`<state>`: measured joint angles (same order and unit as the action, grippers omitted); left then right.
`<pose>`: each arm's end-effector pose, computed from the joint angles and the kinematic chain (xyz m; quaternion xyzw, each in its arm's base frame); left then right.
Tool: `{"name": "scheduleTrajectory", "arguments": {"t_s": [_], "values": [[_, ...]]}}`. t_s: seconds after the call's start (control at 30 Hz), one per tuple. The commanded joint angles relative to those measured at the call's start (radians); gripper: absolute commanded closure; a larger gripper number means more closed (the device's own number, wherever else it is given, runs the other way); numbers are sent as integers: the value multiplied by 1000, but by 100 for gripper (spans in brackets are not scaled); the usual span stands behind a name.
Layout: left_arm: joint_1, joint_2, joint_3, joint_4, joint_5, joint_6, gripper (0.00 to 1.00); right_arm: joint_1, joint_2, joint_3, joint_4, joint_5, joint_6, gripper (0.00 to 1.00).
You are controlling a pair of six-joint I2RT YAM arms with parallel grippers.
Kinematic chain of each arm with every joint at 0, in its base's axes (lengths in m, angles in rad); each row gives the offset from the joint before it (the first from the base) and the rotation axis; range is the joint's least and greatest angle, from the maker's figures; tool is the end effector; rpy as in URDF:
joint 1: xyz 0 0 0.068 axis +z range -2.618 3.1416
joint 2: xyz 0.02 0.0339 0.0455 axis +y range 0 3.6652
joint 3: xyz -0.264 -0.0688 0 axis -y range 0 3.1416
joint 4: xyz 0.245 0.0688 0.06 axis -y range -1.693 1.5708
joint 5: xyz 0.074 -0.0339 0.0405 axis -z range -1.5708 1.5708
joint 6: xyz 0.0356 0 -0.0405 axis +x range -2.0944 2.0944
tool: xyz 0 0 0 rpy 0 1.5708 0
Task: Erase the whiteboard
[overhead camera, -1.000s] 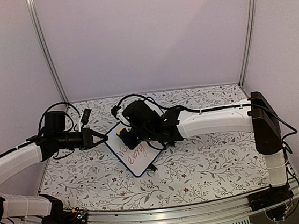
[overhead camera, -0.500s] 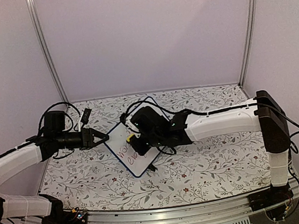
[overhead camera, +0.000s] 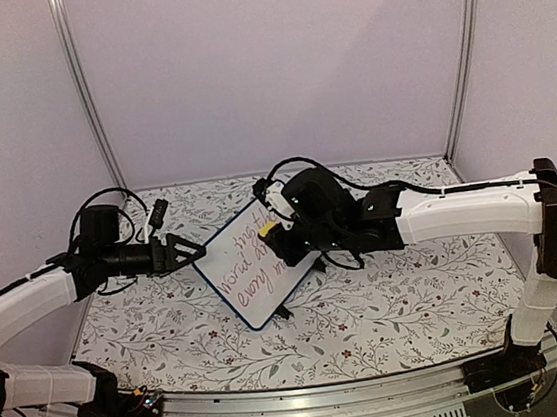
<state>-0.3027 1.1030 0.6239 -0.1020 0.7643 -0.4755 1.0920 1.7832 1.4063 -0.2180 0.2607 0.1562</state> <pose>0.2116 -0.0919 0.2347 0.1060 0.8288 -0.4708 0.2832 0.1995 0.3644 0.2764 -0.3406 0.8092 0.1785 0.4443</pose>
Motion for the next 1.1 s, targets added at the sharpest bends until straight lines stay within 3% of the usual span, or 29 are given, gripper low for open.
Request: {"name": "scheduleTrajectory", "arguments": {"t_s": [0.0, 0.4, 0.7, 1.07], "values": [[4, -11, 53, -20, -62, -16, 9, -20, -37, -54, 29, 1, -16, 85], [-2, 223, 353, -173, -183, 38, 11, -26, -28, -111, 95, -73, -57, 84], [-4, 228, 243, -15, -108, 63, 22, -28, -30, -113, 107, -90, -72, 83], [-16, 264, 232, -9, -71, 72, 37, -27, 60, 15, 75, -117, -6, 83]]}}
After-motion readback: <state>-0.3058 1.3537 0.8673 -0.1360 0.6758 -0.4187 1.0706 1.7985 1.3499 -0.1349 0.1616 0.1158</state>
